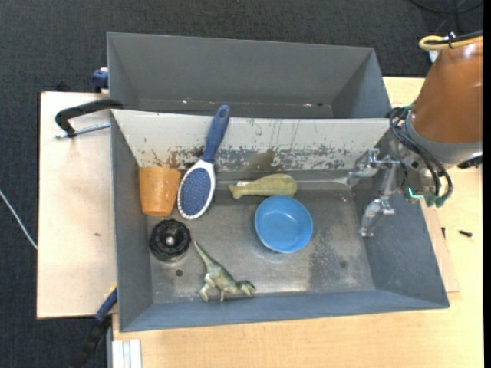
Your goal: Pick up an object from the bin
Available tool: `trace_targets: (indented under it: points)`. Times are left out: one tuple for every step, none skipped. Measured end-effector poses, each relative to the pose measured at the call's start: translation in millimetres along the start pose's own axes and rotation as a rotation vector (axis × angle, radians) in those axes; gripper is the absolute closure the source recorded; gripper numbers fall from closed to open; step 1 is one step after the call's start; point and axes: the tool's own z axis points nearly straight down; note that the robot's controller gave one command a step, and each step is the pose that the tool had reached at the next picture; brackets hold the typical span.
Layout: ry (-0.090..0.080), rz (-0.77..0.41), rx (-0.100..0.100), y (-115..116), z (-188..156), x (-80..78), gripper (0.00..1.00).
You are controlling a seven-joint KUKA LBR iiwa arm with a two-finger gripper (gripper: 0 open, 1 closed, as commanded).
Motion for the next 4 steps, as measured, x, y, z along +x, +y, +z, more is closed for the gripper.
trace_targets:
  points:
    - [-0.018, -0.303, 0.006, 80, 125, -33.5, 0.00]
    - [-0.011, -0.186, 0.000, 128, 121, -46.3, 0.00]
    - [-0.006, -0.048, 0.001, 120, 122, -29.1, 0.00]
    - [-0.008, 0.061, 0.000, 120, 145, -29.4, 0.00]
